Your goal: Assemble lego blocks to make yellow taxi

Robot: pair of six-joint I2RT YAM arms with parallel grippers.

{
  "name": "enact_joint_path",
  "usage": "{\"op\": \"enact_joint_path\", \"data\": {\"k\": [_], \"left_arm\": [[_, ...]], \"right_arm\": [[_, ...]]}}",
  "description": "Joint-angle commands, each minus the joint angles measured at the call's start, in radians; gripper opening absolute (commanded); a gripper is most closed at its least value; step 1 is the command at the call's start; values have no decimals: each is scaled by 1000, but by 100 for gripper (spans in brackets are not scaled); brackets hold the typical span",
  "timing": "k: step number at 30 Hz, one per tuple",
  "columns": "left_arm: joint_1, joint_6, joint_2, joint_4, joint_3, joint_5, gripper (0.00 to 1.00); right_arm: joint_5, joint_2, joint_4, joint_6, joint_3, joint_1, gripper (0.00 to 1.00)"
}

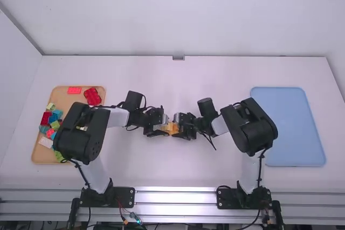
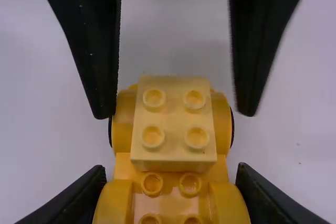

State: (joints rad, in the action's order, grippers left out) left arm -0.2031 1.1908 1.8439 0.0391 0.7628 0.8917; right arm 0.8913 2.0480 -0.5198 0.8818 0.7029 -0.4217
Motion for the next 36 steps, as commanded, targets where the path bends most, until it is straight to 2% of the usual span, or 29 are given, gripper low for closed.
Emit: {"op": "enact_joint_path", "data": {"k": [1,6,7,9,10,11,12,18,22,36], "left_arm": [[1,2,-32,-7,-14,8,75],[1,-9,-122,-42,-14,16,77],[-1,-34,-145,-36,-15,16,73],[0,-88,-162,-20,-16,21,49],[1,-116,-164,-6,-16,41,32],[-1,-144,-163,6,-16,68,5],[-1,-149,-160,11,-16,77,2],[-1,-154,-100,6,-16,39,2],[0,-143,-64,8,-16,86,2],[-14,-147,9,21,-5,89,2]], "right_arm": [[-17,14,9,5,4,2,57],[-17,14,8,5,4,2,57],[-17,14,8,5,4,2,57],[-17,14,8,5,4,2,57],[-17,14,8,5,4,2,57],[-17,14,8,6,4,2,58],[-17,14,8,6,4,2,58],[-17,14,9,5,4,2,58],[-17,14,8,5,4,2,57],[-17,14,8,6,4,2,58]]}}
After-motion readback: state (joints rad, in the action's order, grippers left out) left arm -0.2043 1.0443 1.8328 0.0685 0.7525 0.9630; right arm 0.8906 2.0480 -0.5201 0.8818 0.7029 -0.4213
